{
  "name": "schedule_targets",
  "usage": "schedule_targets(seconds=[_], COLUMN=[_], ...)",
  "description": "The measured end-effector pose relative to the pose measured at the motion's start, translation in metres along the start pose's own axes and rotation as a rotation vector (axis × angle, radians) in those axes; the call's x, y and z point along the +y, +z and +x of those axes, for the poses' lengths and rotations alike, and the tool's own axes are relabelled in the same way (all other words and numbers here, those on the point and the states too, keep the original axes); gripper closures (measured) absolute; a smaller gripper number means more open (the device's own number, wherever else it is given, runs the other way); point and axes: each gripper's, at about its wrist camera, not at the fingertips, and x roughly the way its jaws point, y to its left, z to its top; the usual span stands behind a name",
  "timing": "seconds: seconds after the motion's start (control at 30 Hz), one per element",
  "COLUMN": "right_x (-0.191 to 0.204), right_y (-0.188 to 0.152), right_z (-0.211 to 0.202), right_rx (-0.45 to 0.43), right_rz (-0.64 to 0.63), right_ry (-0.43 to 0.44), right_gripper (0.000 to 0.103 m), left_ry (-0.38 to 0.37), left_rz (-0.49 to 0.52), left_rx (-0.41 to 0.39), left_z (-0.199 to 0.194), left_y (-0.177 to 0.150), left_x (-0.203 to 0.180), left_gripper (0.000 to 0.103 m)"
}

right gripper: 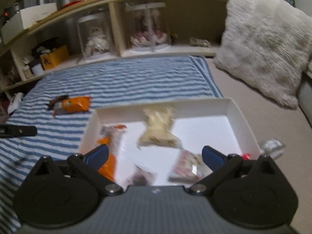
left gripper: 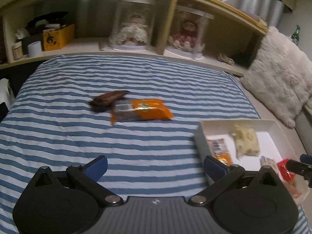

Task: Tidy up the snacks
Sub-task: 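Lift both tools away from the tray toward the orange bar and brown stick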

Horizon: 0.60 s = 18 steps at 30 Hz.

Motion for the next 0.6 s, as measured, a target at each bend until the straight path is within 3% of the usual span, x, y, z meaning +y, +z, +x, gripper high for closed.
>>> schedule_targets(seconds=[0.33, 0.6], right_x=[0.067, 0.126], right_y=[0.020, 0.048], right_z=[0.034, 0.089], right_rx=[-0.105, -0.076], right_rz=[-0.159, -0.469], right_ry=[0.173, 0.272], right_gripper=[0.000, 0.000], left_ry=[-0.029, -0.061], left_rz=[0.020, 0.108], left_rx=[-0.051, -0.071], left_z=[0.018, 0.042], left_y=[0.008, 0.032], left_x=[0.041, 0.076], left_gripper=[0.000, 0.000])
